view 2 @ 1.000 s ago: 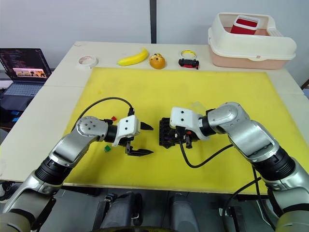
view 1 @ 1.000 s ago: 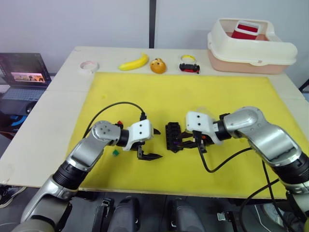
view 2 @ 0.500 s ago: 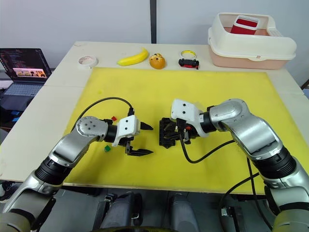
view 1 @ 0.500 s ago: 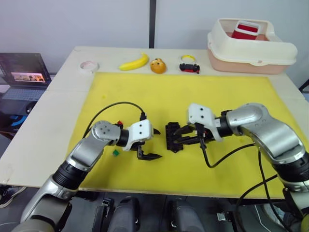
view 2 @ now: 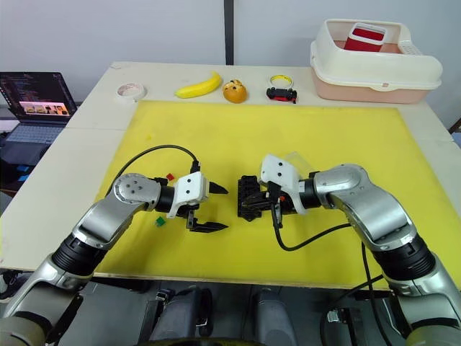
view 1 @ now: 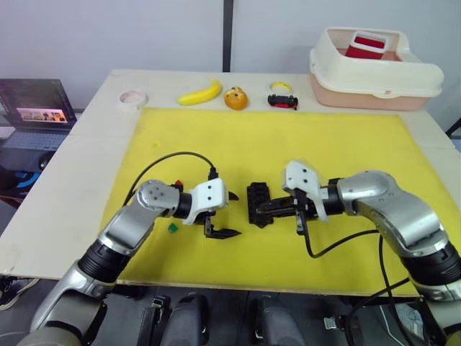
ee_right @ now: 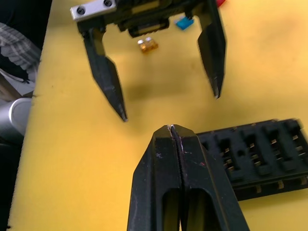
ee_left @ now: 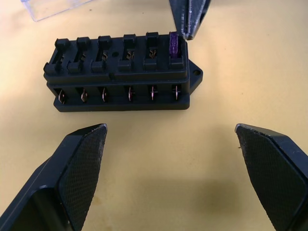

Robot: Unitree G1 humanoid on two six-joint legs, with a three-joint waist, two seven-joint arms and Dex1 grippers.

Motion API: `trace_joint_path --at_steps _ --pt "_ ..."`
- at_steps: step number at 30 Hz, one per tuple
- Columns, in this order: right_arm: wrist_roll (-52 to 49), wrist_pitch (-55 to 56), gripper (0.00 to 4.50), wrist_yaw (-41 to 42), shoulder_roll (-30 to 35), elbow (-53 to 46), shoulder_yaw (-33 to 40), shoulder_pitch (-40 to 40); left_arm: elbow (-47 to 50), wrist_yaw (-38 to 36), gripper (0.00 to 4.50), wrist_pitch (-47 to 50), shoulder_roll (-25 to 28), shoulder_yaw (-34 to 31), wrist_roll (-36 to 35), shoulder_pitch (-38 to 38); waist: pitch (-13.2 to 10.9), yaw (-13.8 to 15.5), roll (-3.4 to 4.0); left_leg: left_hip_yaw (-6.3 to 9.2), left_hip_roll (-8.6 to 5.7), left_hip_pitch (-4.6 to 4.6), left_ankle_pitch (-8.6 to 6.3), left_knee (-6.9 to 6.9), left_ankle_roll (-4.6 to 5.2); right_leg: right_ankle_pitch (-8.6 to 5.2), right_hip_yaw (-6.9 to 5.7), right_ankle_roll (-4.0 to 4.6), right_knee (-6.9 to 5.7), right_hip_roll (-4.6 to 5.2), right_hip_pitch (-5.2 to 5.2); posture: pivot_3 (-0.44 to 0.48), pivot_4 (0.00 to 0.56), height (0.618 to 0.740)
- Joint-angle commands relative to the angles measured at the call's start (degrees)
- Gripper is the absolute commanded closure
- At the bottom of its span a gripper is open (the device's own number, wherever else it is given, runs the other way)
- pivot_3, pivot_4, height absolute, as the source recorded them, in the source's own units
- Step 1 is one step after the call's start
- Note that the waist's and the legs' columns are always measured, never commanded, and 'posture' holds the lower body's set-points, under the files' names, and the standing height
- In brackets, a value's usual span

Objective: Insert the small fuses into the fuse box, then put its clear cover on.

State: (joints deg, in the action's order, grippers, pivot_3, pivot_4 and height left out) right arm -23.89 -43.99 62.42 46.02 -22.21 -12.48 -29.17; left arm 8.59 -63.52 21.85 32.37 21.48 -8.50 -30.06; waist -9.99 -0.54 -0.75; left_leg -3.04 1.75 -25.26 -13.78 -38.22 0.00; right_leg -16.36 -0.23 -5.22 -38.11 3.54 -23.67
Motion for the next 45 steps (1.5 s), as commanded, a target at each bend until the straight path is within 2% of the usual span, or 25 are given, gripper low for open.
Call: trace_joint_path --at_steps 1,15,22,25,31,35,38,41,45 --pt "0.4 2.2 4.49 -0.7 -0.2 0.4 1.4 0.1 1.5 0.1 0.00 -0.7 0.2 -1.0 -0.3 -0.5 0.0 0.0 0.00 0.00 0.00 0.00 0.00 0.00 0.00 0.00 0.00 0.00 0.00 0.00 0.00 0.000 0.150 0.740" --pt "5.4 8.3 4.49 -0.6 0.0 7.3 -3.0 3.1 1.8 0.0 0.00 -0.4 0.5 -1.1 -0.3 -0.4 0.0 0.1 -0.01 0.00 0.00 0.27 0.00 0.00 0.00 0.00 0.00 0.00 0.03 0.00 0.28 0.000 0.150 0.740" --pt "-0.4 4.3 4.49 0.5 0.3 2.6 1.0 0.2 3.1 0.4 0.00 1.7 0.6 -3.0 -2.4 -0.3 0.0 0.0 -0.01 -0.01 0.01 0.43 0.00 0.01 0.00 -0.01 0.00 0.00 0.02 0.00 0.44 0.000 0.150 0.740" --pt "-6.5 -1.1 4.49 0.9 0.7 -0.1 5.7 -3.2 4.9 0.2 0.00 5.1 0.9 -6.3 -6.4 -0.5 0.0 0.0 0.00 -0.01 0.01 0.43 0.00 0.01 0.00 -0.01 0.01 0.00 0.02 0.01 0.42 0.000 0.150 0.740" --pt "-10.3 -3.5 4.49 3.7 6.2 -1.1 10.8 -4.7 10.6 -3.9 0.00 14.3 7.5 -14.6 -16.9 0.3 0.0 0.0 -0.01 0.03 0.04 0.43 -0.01 0.07 0.00 -0.01 0.00 0.02 0.04 0.01 0.41 0.000 0.150 0.740" --pt "-10.9 -3.5 4.49 7.6 12.9 1.9 14.0 -3.0 11.3 -8.2 0.00 20.5 17.0 -24.1 -24.5 3.5 0.0 -0.1 -0.01 -0.01 0.03 0.43 -0.01 0.08 0.00 -0.02 0.00 0.02 0.05 0.04 0.40 0.000 0.150 0.740" --pt "-9.1 -0.8 3.69 9.5 16.6 5.7 15.4 -0.4 9.2 -10.1 0.00 21.2 23.5 -29.7 -25.7 7.6 0.0 -0.2 0.00 -0.02 0.05 0.45 -0.01 0.12 0.00 -0.03 0.00 0.04 0.07 0.03 0.38 0.000 0.150 0.740" --pt "-4.9 4.6 2.26 11.8 21.2 11.0 16.2 2.9 4.4 -11.8 0.00 18.0 29.5 -33.9 -22.9 13.0 0.0 -0.1 0.01 -0.08 0.05 0.48 -0.01 0.13 -0.01 -0.04 0.01 0.06 0.08 0.05 0.38 0.000 0.150 0.740" --pt "-0.8 11.3 0.19 14.0 25.9 20.8 18.0 5.2 -4.4 -13.8 0.00 13.3 34.1 -38.6 -20.4 18.7 0.0 -0.1 0.04 -0.21 0.04 0.48 -0.01 0.14 -0.01 -0.13 0.02 0.23 0.09 0.13 0.31 0.000 0.150 0.740"
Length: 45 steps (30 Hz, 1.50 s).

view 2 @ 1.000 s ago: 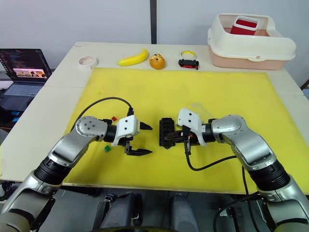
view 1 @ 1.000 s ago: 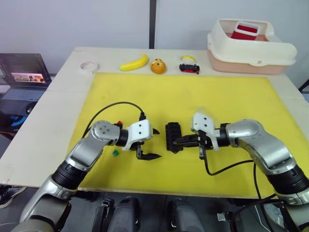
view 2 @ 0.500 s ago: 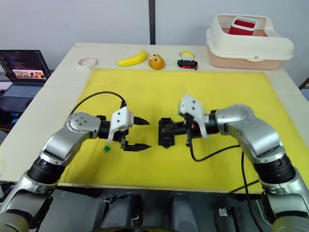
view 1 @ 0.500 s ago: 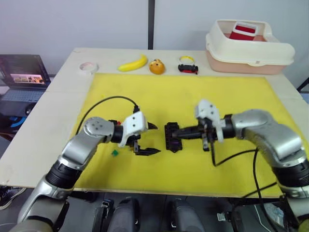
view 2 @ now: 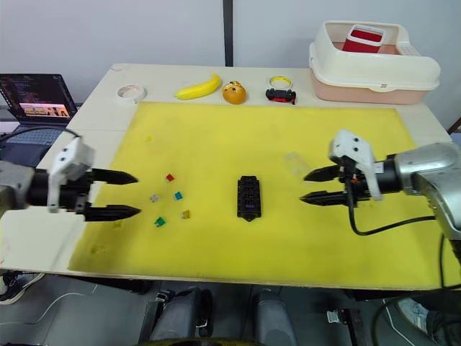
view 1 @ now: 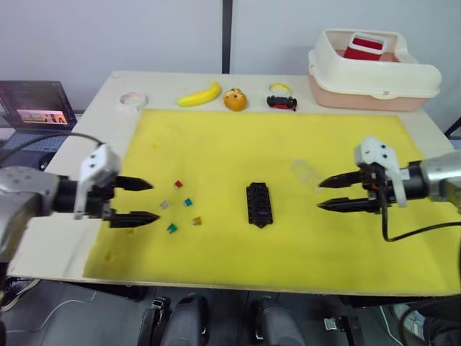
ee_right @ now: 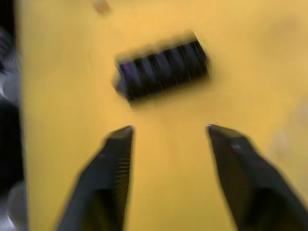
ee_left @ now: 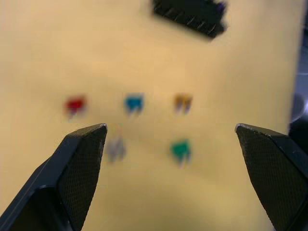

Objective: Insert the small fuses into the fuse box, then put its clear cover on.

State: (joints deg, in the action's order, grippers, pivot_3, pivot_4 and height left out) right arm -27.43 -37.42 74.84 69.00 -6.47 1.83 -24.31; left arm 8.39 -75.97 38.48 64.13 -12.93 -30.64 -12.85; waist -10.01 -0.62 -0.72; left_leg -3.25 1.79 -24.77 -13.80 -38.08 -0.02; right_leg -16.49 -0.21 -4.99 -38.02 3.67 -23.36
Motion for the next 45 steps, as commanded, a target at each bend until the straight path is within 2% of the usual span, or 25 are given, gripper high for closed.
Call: trace_joint_path --at_steps 1,5,11,17,21,29,32,34,45 --pt "3.8 6.3 0.04 2.1 3.9 7.4 3.9 0.6 -6.0 -1.6 0.00 -4.5 3.0 -4.7 2.2 2.4 0.0 0.0 0.01 -0.01 0.00 0.00 0.00 0.01 0.00 0.00 0.00 0.01 0.00 0.00 -0.02 0.000 0.150 0.740" --pt "6.6 10.3 0.04 2.9 4.5 12.6 3.0 -0.4 -10.6 -2.5 0.00 -8.6 3.5 -4.2 4.1 4.1 0.0 -0.2 0.02 -0.13 0.03 0.00 -0.01 0.09 -0.01 -0.03 0.04 0.06 0.00 0.05 -0.10 0.000 0.150 0.740" --pt "5.6 9.2 0.04 2.9 1.1 8.7 1.4 -5.0 -5.3 -1.3 0.00 -4.2 0.7 -1.7 0.5 2.0 0.0 -0.2 0.11 -0.21 0.06 0.00 -0.01 0.12 -0.02 -0.03 0.12 0.07 -0.05 0.07 -0.16 0.000 0.150 0.740" --pt "1.2 2.6 0.04 1.5 -7.0 -4.8 -3.5 -11.6 -4.6 -2.1 0.00 1.6 -2.1 3.7 -1.9 -0.1 0.0 -0.3 0.11 -0.17 0.09 0.00 -0.01 0.14 -0.01 0.06 0.13 -0.09 -0.08 -0.01 -0.17 0.000 0.150 0.740" --pt "-2.4 -1.8 0.04 -0.4 -10.7 -11.8 -4.3 -12.9 -4.0 -3.6 0.00 8.4 -2.4 5.2 -6.3 -2.8 0.0 0.2 0.09 -0.14 0.04 -0.04 -0.01 0.11 -0.01 0.07 0.11 -0.10 -0.07 0.00 -0.17 0.000 0.150 0.740" --pt "-5.2 -5.0 0.04 -2.9 -12.6 -17.7 -4.8 -11.6 -7.5 -4.8 0.00 19.6 -4.9 8.8 -11.4 -4.9 0.0 -0.1 0.08 -0.10 0.04 -0.07 -0.01 0.07 -0.01 0.07 0.08 -0.11 -0.08 -0.01 -0.14 0.000 0.150 0.740" --pt "-5.9 -5.7 0.00 -3.6 -12.8 -19.1 -4.8 -11.4 -10.0 -4.0 0.85 22.4 -6.4 10.2 -11.8 -6.6 0.0 0.0 0.07 -0.10 0.04 -0.07 -0.01 0.07 -0.01 0.07 0.08 -0.12 -0.08 -0.02 -0.15 0.000 0.150 0.740" --pt "-6.5 -6.0 0.00 -3.8 -12.8 -19.8 -4.8 -11.3 -11.6 -3.6 1.79 23.9 -7.2 11.3 -11.6 -8.0 0.0 0.0 0.07 -0.06 0.04 -0.07 -0.01 0.05 -0.01 0.07 0.07 -0.12 -0.08 -0.04 -0.13 0.000 0.150 0.740" --pt "-6.5 -5.7 0.00 -4.3 -12.5 -20.0 -5.5 -11.2 -20.5 -5.1 1.79 23.8 -10.7 19.3 -7.5 -14.1 0.0 0.0 0.06 -0.06 0.03 -0.07 -0.01 0.05 -0.01 0.07 0.07 -0.12 -0.08 -0.06 -0.12 0.000 0.150 0.740"
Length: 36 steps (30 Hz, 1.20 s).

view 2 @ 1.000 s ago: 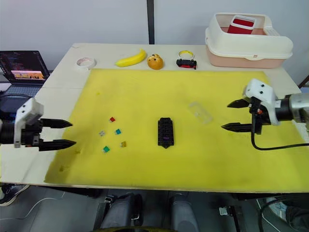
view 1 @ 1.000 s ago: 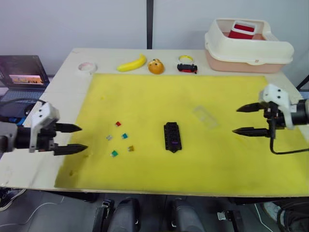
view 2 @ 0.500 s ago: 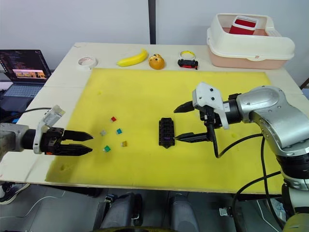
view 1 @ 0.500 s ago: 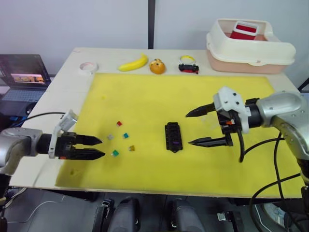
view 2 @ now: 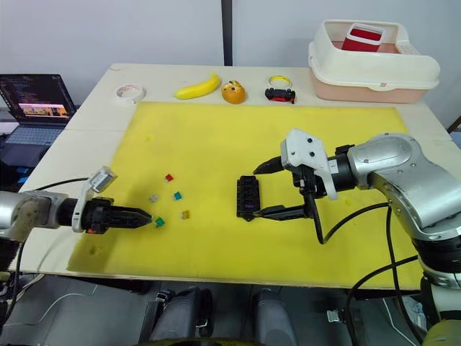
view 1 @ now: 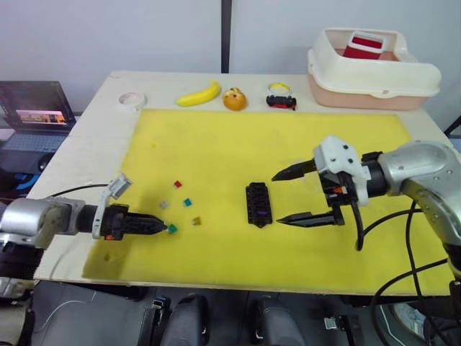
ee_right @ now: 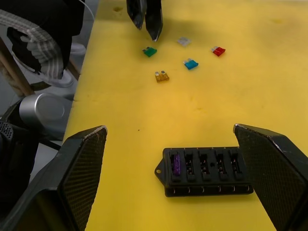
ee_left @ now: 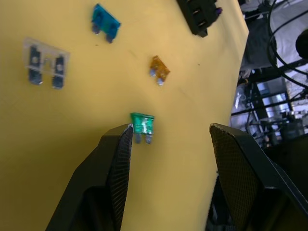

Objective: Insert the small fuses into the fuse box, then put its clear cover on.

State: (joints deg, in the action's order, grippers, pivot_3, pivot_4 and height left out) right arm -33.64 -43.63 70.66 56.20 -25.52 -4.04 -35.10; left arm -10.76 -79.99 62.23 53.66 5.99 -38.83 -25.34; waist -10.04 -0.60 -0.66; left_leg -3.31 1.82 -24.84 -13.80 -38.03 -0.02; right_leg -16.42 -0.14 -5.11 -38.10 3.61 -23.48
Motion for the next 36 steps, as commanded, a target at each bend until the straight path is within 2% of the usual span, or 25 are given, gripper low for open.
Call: trace_joint_path --at_steps 1,12,24,33,36 --pt "-0.3 0.5 0.00 -0.1 0.3 -1.1 0.4 -0.3 -2.0 -1.0 1.79 0.1 -0.6 0.6 0.8 -2.2 0.0 0.0 0.00 0.00 0.00 0.00 0.00 0.00 0.00 0.00 0.00 0.00 0.00 0.00 0.00 0.000 0.150 0.740" --pt "-0.3 0.2 0.00 -0.8 0.7 -1.7 0.8 0.0 -1.9 -2.4 1.79 -0.7 -3.3 3.5 2.4 -2.6 0.0 0.1 0.00 0.03 -0.01 0.00 0.00 -0.01 0.00 0.00 0.00 0.00 0.00 0.03 0.02 0.000 0.150 0.740" --pt "0.4 0.5 0.00 -1.5 0.9 -1.3 0.4 0.2 -4.0 -4.0 1.79 -4.9 -3.0 5.7 6.4 -2.1 0.0 0.0 0.00 0.03 -0.01 0.00 0.00 -0.01 0.00 0.00 0.00 0.01 0.01 0.05 0.02 0.000 0.150 0.740" --pt "1.6 1.3 0.00 -1.2 0.6 -0.3 -0.5 -0.5 -6.6 -4.5 1.79 -7.2 -2.1 5.0 8.1 -1.5 0.0 -0.1 0.02 0.05 0.00 0.00 0.00 0.00 0.00 -0.01 0.00 0.02 0.00 0.04 0.01 0.000 0.150 0.740" --pt "2.1 1.5 0.00 -1.3 0.3 0.1 -1.1 -1.0 -7.0 -4.0 2.61 -7.7 -2.3 4.9 8.3 -1.3 0.0 -0.1 0.02 0.06 0.00 0.01 0.00 0.00 0.00 -0.01 0.00 0.02 0.00 0.04 0.00 0.000 0.150 0.740"
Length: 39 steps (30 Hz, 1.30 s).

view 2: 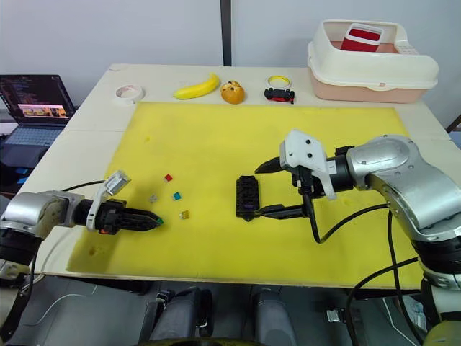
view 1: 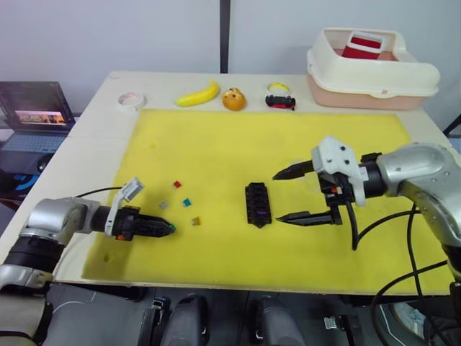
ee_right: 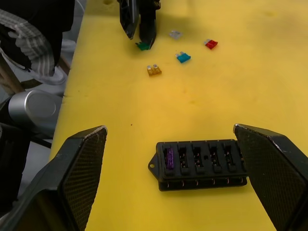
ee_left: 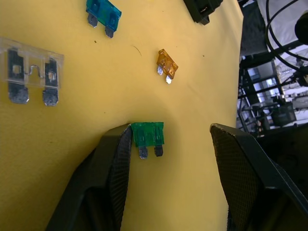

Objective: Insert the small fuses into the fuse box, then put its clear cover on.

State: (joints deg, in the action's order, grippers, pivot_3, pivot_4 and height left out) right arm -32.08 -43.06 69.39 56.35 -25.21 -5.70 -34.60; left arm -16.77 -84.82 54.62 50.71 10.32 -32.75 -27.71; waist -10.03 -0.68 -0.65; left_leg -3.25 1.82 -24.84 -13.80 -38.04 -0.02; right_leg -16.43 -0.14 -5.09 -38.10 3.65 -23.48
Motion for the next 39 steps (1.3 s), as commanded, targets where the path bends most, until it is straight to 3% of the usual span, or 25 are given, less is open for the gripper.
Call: trace_joint_path --at_steps 1,3,34,35,39 --pt "0.6 1.0 0.00 0.0 0.1 -0.1 0.4 -1.6 -1.0 0.8 3.07 -0.2 0.7 0.5 2.3 1.2 0.0 -0.1 0.00 0.00 0.00 0.00 0.00 0.00 0.00 0.00 0.00 0.00 0.00 0.00 0.00 0.000 0.150 0.740" --pt "0.8 1.2 0.00 0.0 0.2 0.0 0.3 -1.6 -0.4 0.3 4.04 -0.7 0.8 0.7 2.4 1.7 0.0 -0.1 0.00 -0.01 0.00 0.00 0.00 0.01 0.00 0.00 0.00 0.00 0.00 0.00 -0.01 0.000 0.150 0.740" --pt "2.6 2.5 0.00 1.3 0.0 0.9 -0.5 -2.0 -0.6 -0.6 4.04 0.8 1.7 -3.1 1.2 3.1 0.0 -0.3 0.00 -0.01 0.02 0.00 0.00 0.02 0.00 0.00 0.01 0.01 0.00 0.03 -0.03 0.000 0.150 0.740" --pt "2.7 2.5 0.00 1.3 0.0 0.9 -0.5 -2.0 -0.7 -0.6 4.29 0.8 1.6 -3.1 1.1 3.2 0.0 -0.3 0.00 -0.01 0.03 0.00 0.00 0.02 0.00 0.00 0.01 0.01 0.00 0.03 -0.04 0.000 0.150 0.740" --pt "2.8 2.6 0.00 1.3 -0.1 0.9 -0.7 -2.0 -0.7 -0.8 4.29 0.7 1.6 -3.3 1.0 3.4 0.0 -0.3 0.00 0.00 0.02 0.00 0.00 0.02 0.00 0.00 0.01 0.01 0.00 0.04 -0.03 0.000 0.150 0.740"
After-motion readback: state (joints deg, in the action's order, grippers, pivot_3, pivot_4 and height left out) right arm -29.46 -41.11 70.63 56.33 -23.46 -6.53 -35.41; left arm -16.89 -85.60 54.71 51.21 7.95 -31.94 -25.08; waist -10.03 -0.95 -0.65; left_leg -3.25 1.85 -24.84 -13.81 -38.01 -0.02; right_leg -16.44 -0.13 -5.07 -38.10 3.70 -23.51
